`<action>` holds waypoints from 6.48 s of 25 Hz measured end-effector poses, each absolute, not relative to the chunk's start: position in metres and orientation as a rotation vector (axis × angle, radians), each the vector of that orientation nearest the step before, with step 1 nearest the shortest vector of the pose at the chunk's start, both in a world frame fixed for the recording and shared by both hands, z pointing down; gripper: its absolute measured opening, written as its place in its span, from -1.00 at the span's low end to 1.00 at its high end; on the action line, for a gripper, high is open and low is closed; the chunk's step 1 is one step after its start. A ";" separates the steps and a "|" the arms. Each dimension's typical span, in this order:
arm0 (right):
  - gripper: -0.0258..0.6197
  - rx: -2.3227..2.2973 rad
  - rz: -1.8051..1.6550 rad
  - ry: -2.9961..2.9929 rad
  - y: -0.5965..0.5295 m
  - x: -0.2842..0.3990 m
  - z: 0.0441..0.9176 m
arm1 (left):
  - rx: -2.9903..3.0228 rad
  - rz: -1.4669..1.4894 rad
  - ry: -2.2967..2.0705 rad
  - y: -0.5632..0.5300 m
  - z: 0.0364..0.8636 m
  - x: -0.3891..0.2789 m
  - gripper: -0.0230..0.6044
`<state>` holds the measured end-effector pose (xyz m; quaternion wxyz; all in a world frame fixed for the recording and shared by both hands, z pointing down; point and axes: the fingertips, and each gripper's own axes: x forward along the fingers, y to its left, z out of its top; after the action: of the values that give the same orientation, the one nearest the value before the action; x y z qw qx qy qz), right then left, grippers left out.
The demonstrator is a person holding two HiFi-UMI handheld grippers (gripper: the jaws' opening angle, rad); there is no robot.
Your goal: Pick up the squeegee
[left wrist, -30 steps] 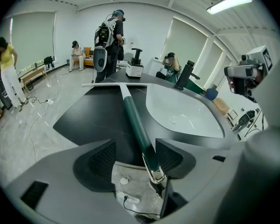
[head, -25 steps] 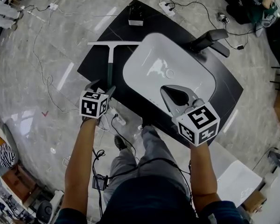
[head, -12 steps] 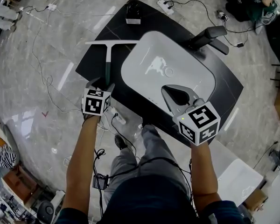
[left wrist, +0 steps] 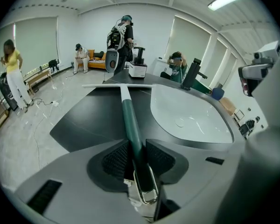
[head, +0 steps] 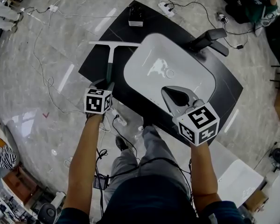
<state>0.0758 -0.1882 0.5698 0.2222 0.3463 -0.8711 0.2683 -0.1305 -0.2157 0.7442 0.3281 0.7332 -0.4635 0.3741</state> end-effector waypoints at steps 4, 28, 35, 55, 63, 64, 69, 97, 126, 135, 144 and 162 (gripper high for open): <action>-0.89 0.961 0.737 -2.405 -0.189 0.073 0.566 | 1.876 0.874 -1.242 -0.216 0.742 -0.141 -0.61; -0.89 0.957 0.700 -2.420 -0.196 0.036 0.538 | 1.971 0.491 -1.361 -0.230 0.661 -0.174 -0.63; -0.89 0.958 0.690 -2.417 -0.194 0.028 0.529 | 1.993 0.438 -1.393 -0.235 0.638 -0.185 -0.63; -0.89 0.958 0.670 -2.425 -0.189 0.019 0.512 | 2.027 0.394 -1.435 -0.239 0.606 -0.196 -0.64; -0.89 0.962 0.657 -2.434 -0.183 0.026 0.502 | 2.034 0.386 -1.463 -0.233 0.592 -0.194 -0.64; -0.89 0.963 0.656 -2.435 -0.181 0.027 0.501 | 2.036 0.383 -1.468 -0.232 0.590 -0.194 -0.64; -0.89 0.960 0.657 -2.438 -0.173 0.032 0.501 | 2.048 0.364 -1.496 -0.227 0.580 -0.194 -0.64; -0.89 0.988 0.637 -2.463 -0.129 0.061 0.477 | 2.179 0.233 -1.584 -0.217 0.493 -0.180 -0.67; -0.89 1.024 0.407 -2.604 -0.075 0.017 0.352 | 2.431 0.024 -1.657 -0.107 0.300 -0.221 -0.67; -0.89 1.009 0.322 -2.657 -0.057 -0.007 0.317 | 2.476 -0.006 -1.685 -0.068 0.265 -0.245 -0.67; -0.89 0.994 0.259 -2.695 -0.037 -0.027 0.288 | 2.515 -0.028 -1.700 -0.030 0.235 -0.265 -0.67; -0.90 1.011 0.151 -2.741 -0.012 -0.043 0.251 | 2.569 -0.091 -1.746 0.016 0.193 -0.289 -0.68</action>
<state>-0.0431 -0.0121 0.2512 0.1079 0.3434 -0.9315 0.0513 -0.2893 0.0160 0.1926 0.0172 0.8266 -0.5618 -0.0292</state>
